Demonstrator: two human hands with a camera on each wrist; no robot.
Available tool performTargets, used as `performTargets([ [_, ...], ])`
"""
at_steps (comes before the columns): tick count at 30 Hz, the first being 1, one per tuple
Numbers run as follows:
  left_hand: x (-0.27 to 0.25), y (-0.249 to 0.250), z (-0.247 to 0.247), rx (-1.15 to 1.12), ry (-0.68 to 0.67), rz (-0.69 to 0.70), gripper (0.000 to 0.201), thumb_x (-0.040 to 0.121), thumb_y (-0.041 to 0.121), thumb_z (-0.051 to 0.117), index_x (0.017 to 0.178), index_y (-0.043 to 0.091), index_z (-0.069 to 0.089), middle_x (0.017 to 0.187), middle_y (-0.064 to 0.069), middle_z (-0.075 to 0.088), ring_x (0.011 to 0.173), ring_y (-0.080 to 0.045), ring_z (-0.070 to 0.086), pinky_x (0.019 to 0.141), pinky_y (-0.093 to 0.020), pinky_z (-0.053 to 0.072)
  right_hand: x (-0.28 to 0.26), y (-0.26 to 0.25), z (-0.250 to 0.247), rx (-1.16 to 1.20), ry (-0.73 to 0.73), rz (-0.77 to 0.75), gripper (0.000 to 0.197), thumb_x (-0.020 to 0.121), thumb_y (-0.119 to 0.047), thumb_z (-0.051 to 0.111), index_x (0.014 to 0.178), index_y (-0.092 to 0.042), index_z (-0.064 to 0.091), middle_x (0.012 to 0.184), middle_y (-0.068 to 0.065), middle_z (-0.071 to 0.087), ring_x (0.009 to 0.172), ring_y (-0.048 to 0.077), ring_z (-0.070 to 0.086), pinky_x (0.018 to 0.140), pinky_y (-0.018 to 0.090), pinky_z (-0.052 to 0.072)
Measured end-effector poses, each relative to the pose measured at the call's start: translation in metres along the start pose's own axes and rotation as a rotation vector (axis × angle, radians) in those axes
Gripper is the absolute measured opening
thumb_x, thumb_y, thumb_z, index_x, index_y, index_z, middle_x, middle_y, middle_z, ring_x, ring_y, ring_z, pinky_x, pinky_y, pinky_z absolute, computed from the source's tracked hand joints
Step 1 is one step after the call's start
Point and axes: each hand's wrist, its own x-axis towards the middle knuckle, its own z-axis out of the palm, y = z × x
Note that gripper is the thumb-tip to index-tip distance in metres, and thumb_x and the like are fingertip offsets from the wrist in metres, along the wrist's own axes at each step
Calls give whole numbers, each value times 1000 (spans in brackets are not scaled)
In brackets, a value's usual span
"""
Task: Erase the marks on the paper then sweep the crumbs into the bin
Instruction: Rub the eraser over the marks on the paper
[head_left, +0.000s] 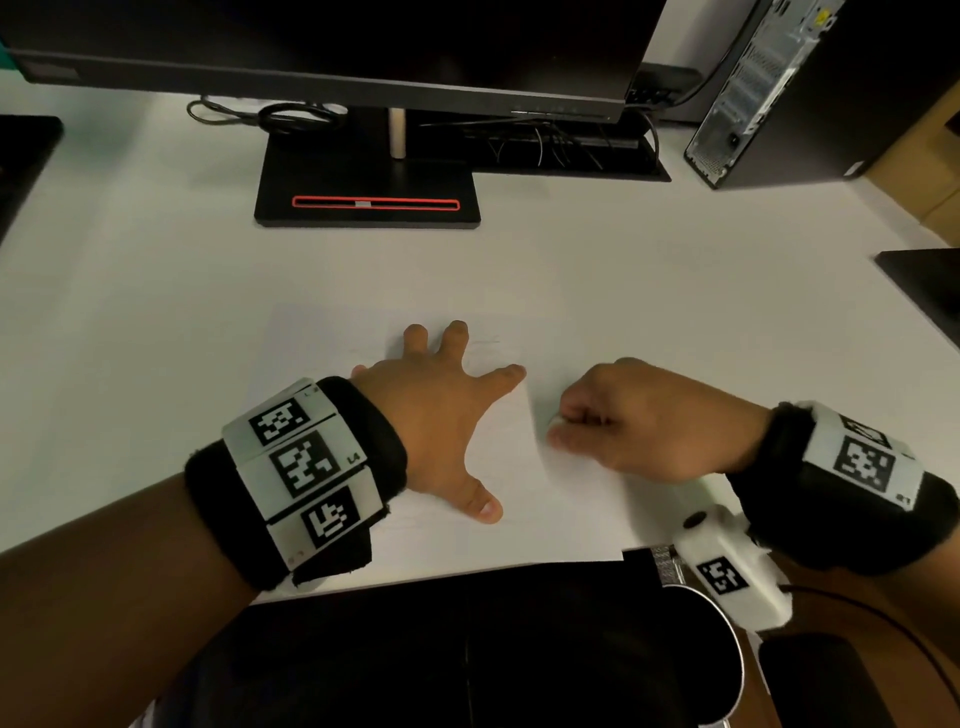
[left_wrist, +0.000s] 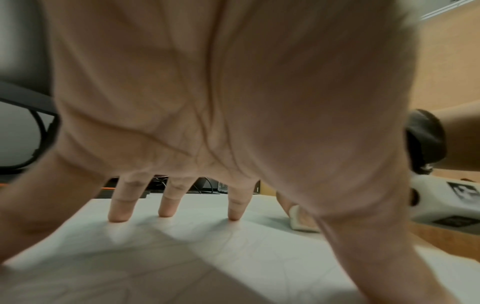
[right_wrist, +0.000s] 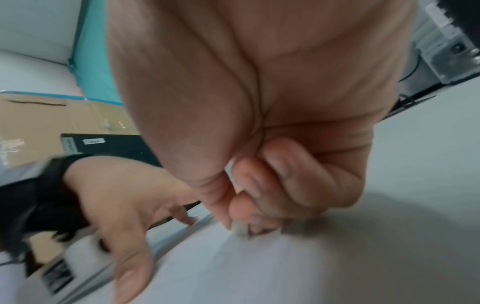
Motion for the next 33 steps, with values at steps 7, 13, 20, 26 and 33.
performTargets([
  [7, -1, 0, 1, -15, 1, 2, 124, 62, 79, 72, 149, 53, -12, 162, -3, -19, 149, -37, -9, 107, -60, 38, -7, -3, 5, 21, -56, -24, 46, 100, -37, 56, 66, -6, 49, 56, 5, 48, 51, 12, 38, 54, 31, 39],
  [13, -4, 0, 4, -25, -10, 4, 120, 66, 79, 69, 148, 56, -15, 163, -5, -24, 150, -38, -17, 111, -67, 28, -19, -10, 17, -8, -76, -70, 47, 100, -40, 55, 68, -7, 48, 57, 6, 47, 51, 13, 37, 54, 31, 38],
  [20, -6, 0, 3, -46, -33, -3, 118, 68, 79, 68, 147, 58, -17, 162, -3, -30, 149, -36, -23, 114, -68, 20, -24, -2, 16, 21, -20, -43, 46, 100, -38, 57, 66, -8, 49, 54, 2, 45, 50, 12, 37, 52, 24, 35],
  [26, -5, -1, 3, -30, -27, 3, 118, 67, 81, 66, 147, 58, -18, 162, -4, -28, 149, -37, -22, 114, -66, 24, -24, 9, 10, 40, 18, 26, 46, 100, -36, 58, 66, -7, 48, 53, 0, 41, 49, 12, 35, 51, 26, 34],
  [33, -6, 0, 2, -28, -26, -3, 117, 68, 80, 66, 147, 57, -17, 162, -3, -28, 149, -36, -22, 114, -65, 25, -26, 2, 14, 67, -30, -13, 46, 100, -36, 58, 65, -8, 48, 53, 3, 44, 49, 12, 36, 50, 24, 33],
])
